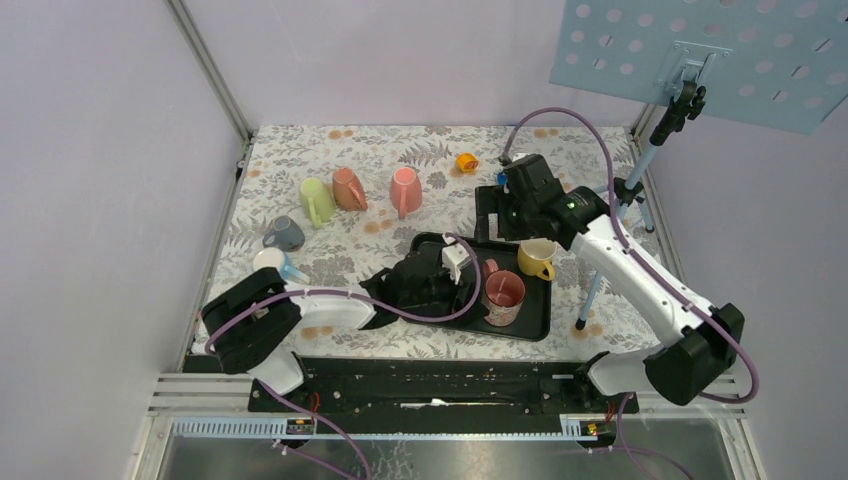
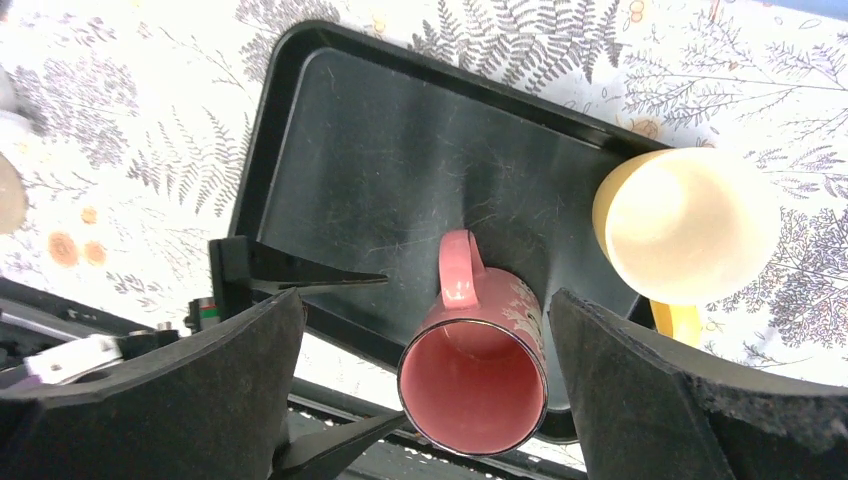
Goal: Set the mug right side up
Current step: Place the cup on the tray.
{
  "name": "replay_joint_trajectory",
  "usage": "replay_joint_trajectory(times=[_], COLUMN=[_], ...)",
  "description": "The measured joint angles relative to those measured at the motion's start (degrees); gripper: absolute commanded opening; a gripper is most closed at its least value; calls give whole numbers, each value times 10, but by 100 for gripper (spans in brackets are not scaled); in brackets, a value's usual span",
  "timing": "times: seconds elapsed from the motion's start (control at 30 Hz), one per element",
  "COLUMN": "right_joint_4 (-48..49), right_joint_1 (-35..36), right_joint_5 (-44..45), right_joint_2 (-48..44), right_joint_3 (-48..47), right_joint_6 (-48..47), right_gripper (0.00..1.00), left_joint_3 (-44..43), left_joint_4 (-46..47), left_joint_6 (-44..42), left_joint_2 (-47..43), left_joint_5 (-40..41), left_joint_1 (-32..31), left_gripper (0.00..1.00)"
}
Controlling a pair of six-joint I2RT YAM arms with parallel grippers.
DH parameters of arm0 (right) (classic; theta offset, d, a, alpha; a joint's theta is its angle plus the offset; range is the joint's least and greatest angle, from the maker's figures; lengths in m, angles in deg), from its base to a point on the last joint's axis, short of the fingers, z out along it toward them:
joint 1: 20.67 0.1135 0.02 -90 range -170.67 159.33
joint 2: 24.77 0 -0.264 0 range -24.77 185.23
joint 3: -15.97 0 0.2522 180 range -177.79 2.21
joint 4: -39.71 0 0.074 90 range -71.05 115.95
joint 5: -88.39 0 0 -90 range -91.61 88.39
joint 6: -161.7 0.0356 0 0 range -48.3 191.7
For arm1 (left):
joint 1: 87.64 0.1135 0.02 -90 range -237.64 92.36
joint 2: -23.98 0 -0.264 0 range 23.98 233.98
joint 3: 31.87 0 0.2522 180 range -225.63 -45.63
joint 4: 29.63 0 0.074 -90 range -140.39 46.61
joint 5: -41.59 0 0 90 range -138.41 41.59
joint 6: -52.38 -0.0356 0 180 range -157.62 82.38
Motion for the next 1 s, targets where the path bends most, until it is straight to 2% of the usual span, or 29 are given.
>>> replay_joint_trajectory(times=[0.2,0.3,0.43,1.0], right_joint_4=[12,14,14,13], right_joint_1=[0,0,0,1], right_joint_5=[18,28,33,57], right_joint_2=[-40,-56,-71,-117], right_joint_3=[4,9,15,29], right_joint_6=[16,22,28,45], right_gripper=[100,100,100,100], left_joint_3=[18,33,37,-7], left_joint_4=[71,105,151,224], left_joint_6=[-67,-99,-134,-176], left_joint_2=[28,36,64,148], left_joint_5=[-15,-16,-20,-7], left_joint_1=[-3,-6,-14,-54], left_gripper=[94,86,84,79])
